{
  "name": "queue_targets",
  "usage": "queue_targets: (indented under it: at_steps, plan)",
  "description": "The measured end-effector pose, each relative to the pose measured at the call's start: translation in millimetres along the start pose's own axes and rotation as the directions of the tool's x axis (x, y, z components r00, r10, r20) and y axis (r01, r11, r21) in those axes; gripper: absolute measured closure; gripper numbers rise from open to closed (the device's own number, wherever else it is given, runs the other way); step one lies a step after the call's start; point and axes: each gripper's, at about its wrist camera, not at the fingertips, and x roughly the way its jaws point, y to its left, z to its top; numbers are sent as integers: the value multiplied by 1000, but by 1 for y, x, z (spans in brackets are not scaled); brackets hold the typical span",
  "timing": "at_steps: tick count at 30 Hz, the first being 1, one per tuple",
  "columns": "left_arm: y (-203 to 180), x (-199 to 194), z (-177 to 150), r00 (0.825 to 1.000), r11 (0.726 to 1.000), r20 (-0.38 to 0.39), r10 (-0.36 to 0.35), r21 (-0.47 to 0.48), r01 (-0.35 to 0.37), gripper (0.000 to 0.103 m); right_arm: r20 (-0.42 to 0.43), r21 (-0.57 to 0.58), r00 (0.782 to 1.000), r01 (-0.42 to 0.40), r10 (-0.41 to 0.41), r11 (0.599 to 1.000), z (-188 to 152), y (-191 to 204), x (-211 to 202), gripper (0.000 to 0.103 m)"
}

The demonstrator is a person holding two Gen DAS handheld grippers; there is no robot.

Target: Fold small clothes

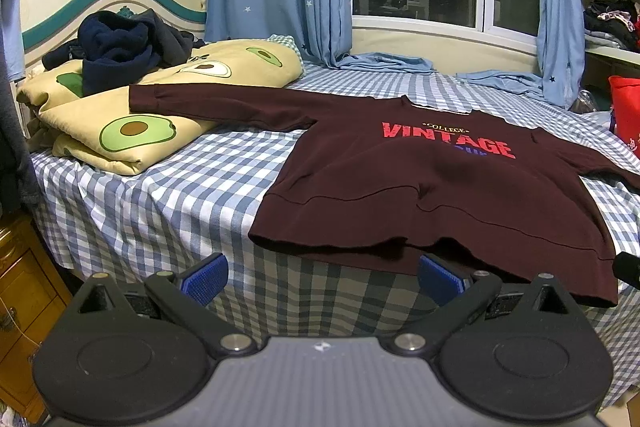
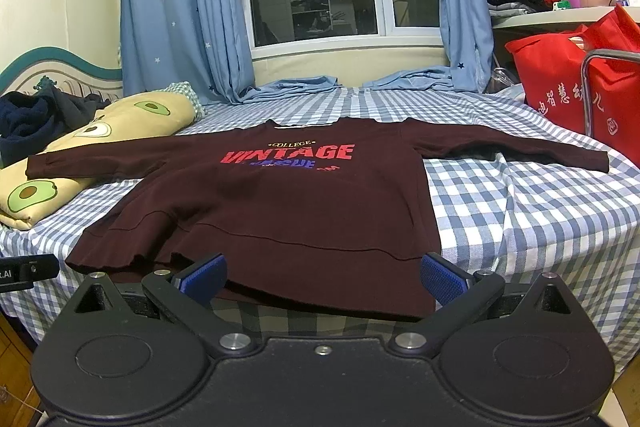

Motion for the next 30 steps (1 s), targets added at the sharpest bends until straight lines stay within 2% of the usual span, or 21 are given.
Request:
queue_targets:
  at_steps: [30]
  plan:
    - [-1,2,-2,1000,1000,-2,1,0,-1,1,-2,-3,1000,-1,1,1000,-1,1,1,0]
